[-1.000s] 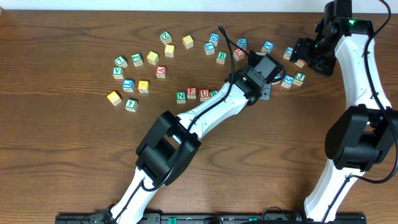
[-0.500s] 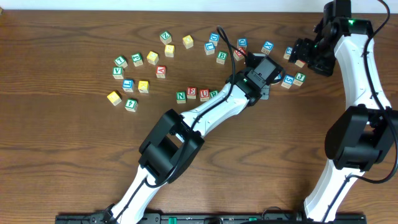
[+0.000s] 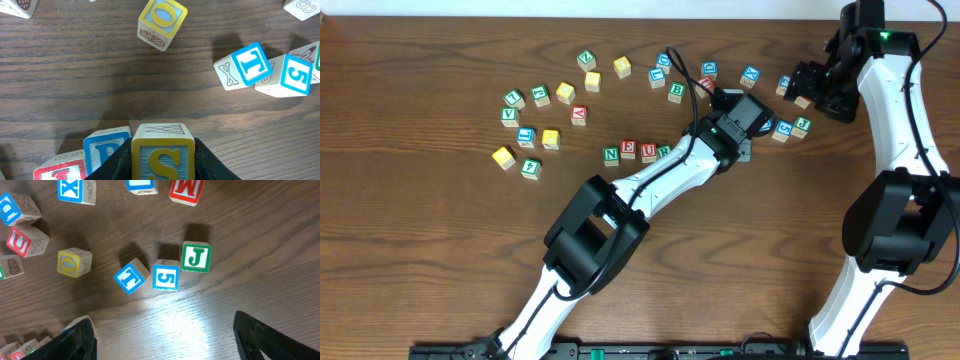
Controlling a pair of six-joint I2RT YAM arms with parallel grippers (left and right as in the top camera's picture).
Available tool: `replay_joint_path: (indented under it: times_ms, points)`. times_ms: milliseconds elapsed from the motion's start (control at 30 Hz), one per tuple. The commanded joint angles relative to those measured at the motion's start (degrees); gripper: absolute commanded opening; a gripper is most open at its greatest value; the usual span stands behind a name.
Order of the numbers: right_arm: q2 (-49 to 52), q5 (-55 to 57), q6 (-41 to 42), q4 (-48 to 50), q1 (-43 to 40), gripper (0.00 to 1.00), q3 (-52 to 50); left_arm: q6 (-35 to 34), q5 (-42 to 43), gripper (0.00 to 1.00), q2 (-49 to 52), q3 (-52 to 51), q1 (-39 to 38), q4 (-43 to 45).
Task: Spell out NEURIPS
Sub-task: 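Carry the yellow S block across to the right of the P block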
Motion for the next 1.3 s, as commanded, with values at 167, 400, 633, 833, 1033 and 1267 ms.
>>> replay_joint_path:
  times_ms: [167,400,633,833,1033,1267]
  points:
    - [-0.74,-0.35,-0.70,-0.24,1.01,0.84,1.01,-0.39,-0.31,0.35,2.86,-0.57,-1.29,1.27]
    - [-0.74,-0.35,-0.72,-0.28,1.01,0.84,1.01,-0.24,-0.37,0.35,3.76,-0.57,-0.90,1.90]
    - [-0.74,-0.33,-1.14,-0.26,1.01,0.85,1.01,-0.17,-0.79,0.35,3.76,-0.57,-0.37,1.88]
    - [-0.74,-0.31,-1.16,-0.28,1.01,0.85,1.01,5.25,-0.98,0.35,3.28,-0.26,-0.26,2.27]
    - [-0.74,-0.31,-1.25,-0.26,1.01,0.86,1.01,5.38,-0.96,0.35,1.38,-0.26,-0.26,0.66]
    - [-0.74,-0.33,-1.81,-0.28,1.05,0.86,1.01,5.40,-0.98,0.35,-6.51,-0.26,0.96,-3.52]
